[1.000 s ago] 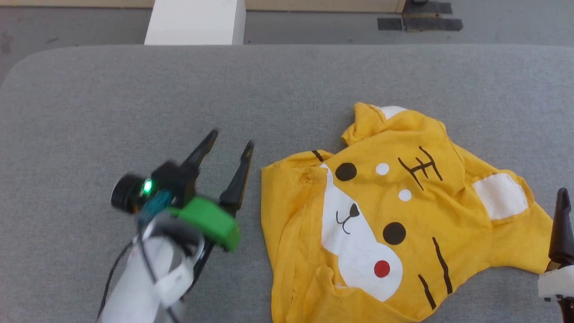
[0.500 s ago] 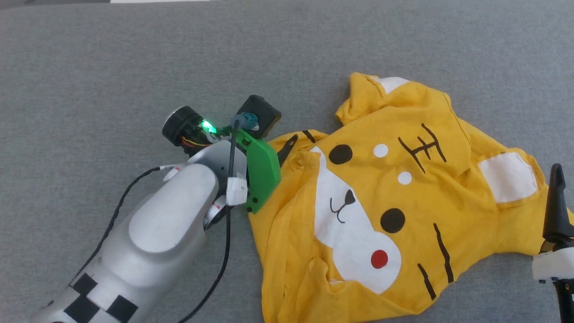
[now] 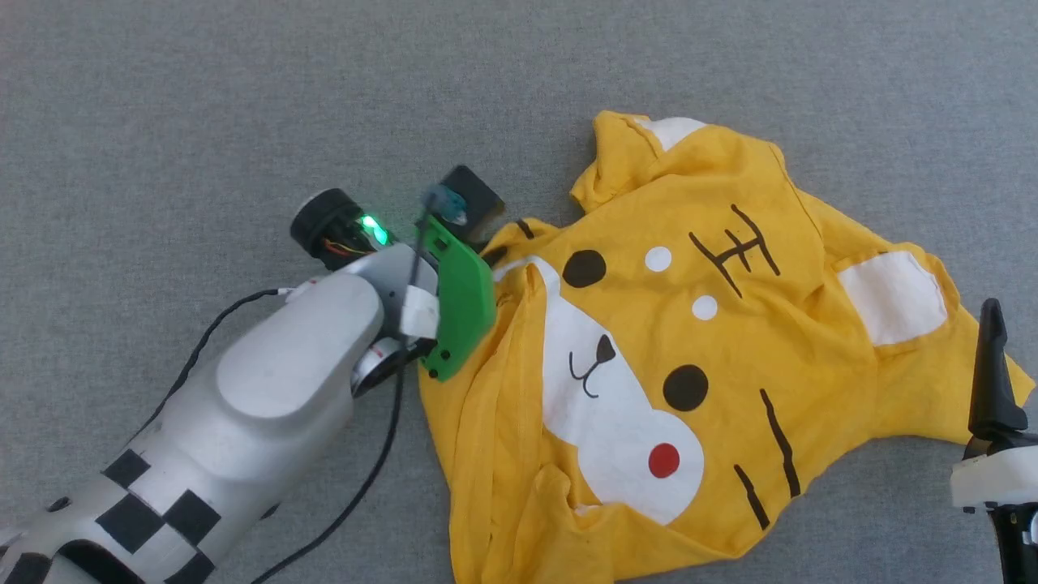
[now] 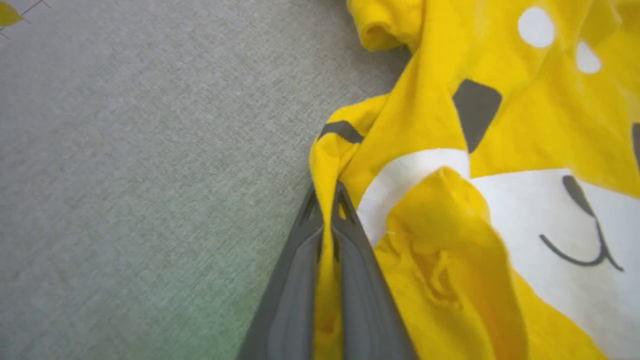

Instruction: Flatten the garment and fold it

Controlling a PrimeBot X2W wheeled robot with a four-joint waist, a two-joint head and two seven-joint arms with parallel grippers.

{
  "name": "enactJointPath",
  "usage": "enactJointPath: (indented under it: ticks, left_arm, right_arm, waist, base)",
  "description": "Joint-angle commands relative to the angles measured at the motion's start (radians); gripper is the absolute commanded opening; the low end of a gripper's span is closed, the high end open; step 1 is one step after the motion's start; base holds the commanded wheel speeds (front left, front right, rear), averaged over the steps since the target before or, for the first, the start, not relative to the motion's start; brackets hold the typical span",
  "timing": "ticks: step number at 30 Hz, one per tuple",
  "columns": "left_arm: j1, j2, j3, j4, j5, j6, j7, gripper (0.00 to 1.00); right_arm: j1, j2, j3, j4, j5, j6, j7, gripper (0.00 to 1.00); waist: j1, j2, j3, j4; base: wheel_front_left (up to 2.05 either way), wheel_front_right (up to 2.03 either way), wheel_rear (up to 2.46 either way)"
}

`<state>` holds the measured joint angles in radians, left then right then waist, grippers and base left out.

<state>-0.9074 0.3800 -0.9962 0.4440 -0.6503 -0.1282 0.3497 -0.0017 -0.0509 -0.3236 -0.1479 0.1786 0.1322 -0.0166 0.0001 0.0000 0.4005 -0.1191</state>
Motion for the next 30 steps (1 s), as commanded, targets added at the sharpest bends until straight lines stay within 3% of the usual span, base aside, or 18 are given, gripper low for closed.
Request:
enactJointPath:
  ticks: [1,4,8,12,17,21,25,26,27,28,29,30]
  left_arm:
    - [0.014,0.000,0.020,0.014,-0.015,0.008,-0.039,0.00]
    - [0.035,-0.004,0.070,0.006,-0.042,0.037,-0.120,0.00]
    - [0.112,0.022,0.162,-0.052,-0.099,0.114,-0.224,0.00]
    - [0.271,0.094,0.252,-0.155,-0.159,0.234,-0.293,0.00]
    - [0.583,0.188,0.361,-0.304,-0.268,0.405,-0.355,0.00]
    - [0.796,0.208,0.371,-0.403,-0.336,0.467,-0.366,0.00]
    - [0.863,0.181,0.350,-0.459,-0.357,0.484,-0.366,0.02]
    - [0.859,0.173,0.346,-0.469,-0.356,0.481,-0.368,0.17]
    - [0.847,0.169,0.346,-0.479,-0.349,0.479,-0.374,0.43]
    - [0.832,0.168,0.347,-0.486,-0.340,0.478,-0.380,0.89]
    - [0.809,0.168,0.350,-0.496,-0.330,0.476,-0.384,1.00]
    - [0.789,0.169,0.355,-0.504,-0.320,0.475,-0.389,1.00]
  right_arm:
    - [-0.016,0.001,0.002,0.004,0.004,-0.002,-0.001,1.00]
    - [-0.005,0.001,-0.003,0.009,0.000,-0.002,0.003,1.00]
    - [0.015,0.001,-0.004,0.012,-0.006,-0.002,0.014,1.00]
    - [0.032,0.001,-0.003,0.010,-0.006,-0.002,0.028,1.00]
    - [0.044,0.001,-0.005,0.000,-0.005,-0.002,0.042,1.00]
    - [0.051,0.001,-0.013,-0.005,-0.006,-0.002,0.053,1.00]
    - [0.047,0.001,-0.012,-0.006,-0.008,-0.002,0.061,1.00]
    - [0.045,0.001,-0.010,-0.006,-0.009,-0.002,0.063,1.00]
    - [0.043,0.001,-0.007,-0.006,-0.009,-0.002,0.065,1.00]
    - [0.040,0.001,-0.005,-0.007,-0.010,-0.002,0.067,1.00]
    - [0.038,0.001,-0.002,-0.007,-0.011,-0.002,0.069,1.00]
    - [0.037,0.001,0.000,-0.008,-0.011,-0.002,0.070,1.00]
  waist:
    - [-0.0001,0.0000,-0.025,0.019]
    - [-0.0001,0.0000,-0.060,0.041]
    - [-0.0001,0.0000,-0.115,0.080]
    - [-0.0001,0.0000,-0.154,0.117]
    - [-0.0001,0.0000,-0.165,0.144]
    - [-0.0001,0.0000,-0.158,0.166]
    - [-0.0001,0.0000,-0.155,0.180]
    - [-0.0001,0.0000,-0.156,0.184]
    - [-0.0001,0.0000,-0.158,0.187]
    - [-0.0001,0.0000,-0.159,0.188]
    - [-0.0001,0.0000,-0.161,0.189]
    - [-0.0001,0.0000,-0.163,0.190]
  base:
    - [0.00,0.00,0.00]
    - [0.00,0.00,0.00]
    - [0.00,0.00,0.00]
    - [0.00,0.00,0.00]
    - [0.00,0.00,0.00]
    - [0.00,0.00,0.00]
    - [0.00,0.00,0.00]
    - [0.00,0.00,0.00]
    - [0.00,0.00,0.00]
    - [0.00,0.00,0.00]
    - [0.00,0.00,0.00]
    - [0.00,0.00,0.00]
